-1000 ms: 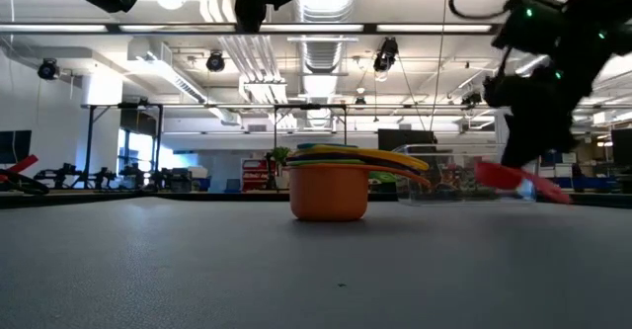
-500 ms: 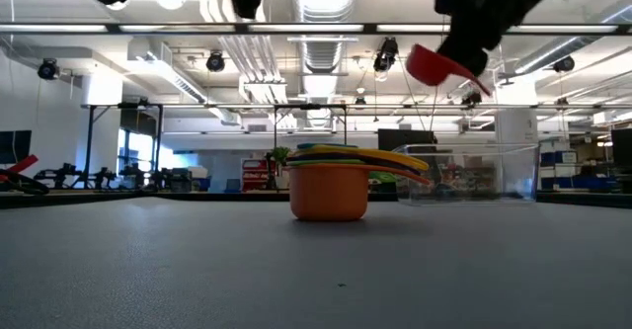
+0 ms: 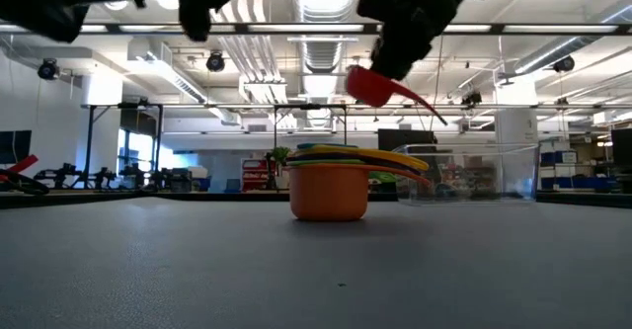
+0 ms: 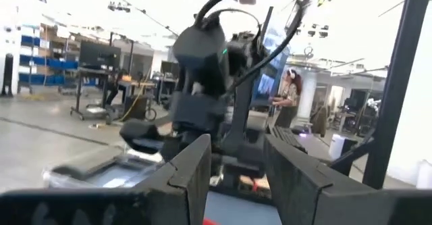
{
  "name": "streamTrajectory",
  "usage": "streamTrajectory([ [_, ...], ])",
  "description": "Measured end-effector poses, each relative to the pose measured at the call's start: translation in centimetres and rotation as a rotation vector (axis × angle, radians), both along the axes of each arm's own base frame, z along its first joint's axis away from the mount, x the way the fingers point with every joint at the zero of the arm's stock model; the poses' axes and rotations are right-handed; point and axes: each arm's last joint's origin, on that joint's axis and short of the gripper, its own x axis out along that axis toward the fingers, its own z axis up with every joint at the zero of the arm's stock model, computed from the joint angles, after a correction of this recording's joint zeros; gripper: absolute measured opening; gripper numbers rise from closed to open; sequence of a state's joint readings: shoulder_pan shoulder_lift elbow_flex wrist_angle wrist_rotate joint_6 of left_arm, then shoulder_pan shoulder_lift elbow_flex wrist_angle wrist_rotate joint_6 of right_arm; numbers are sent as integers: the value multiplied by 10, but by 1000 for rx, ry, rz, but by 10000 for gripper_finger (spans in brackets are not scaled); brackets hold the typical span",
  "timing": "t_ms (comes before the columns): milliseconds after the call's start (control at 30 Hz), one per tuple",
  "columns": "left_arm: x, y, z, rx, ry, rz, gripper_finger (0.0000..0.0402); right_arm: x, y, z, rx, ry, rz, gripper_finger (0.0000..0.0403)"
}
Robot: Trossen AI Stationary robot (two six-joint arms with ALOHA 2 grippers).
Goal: Nest measuring cups in basket
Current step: Stack the red measuring cup on top of the sky blue measuring cup, then stack the blue measuring cup on top of the red measuring cup
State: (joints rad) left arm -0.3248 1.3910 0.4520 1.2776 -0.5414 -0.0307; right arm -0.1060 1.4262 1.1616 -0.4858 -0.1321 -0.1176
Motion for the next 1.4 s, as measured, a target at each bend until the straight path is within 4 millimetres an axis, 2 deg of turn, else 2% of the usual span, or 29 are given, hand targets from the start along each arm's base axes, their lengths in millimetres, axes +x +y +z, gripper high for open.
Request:
streamTrajectory([
  [133,-13,4,-10,-19,-15,-4,119,28,6,-4,-60,66,113,9],
  [333,-14,5,-12,-9,-21,1,119,66,8,-10,-104,130,196,9],
  [600,-12,4,-8,12,-26,9,119,89,7,-37,-109,274,255,9],
  [833,-11,4,-8,33,-20,16,119,88,8,-34,-79,258,290,36],
  [1133,-11,5,-9,39,-13,25,119,80,10,-15,-65,217,267,130],
  [1267,-10,5,-10,38,-1,30,119,68,11,-3,-32,255,229,163],
  [1400,-10,5,-11,34,11,28,119,46,18,11,2,299,197,174],
])
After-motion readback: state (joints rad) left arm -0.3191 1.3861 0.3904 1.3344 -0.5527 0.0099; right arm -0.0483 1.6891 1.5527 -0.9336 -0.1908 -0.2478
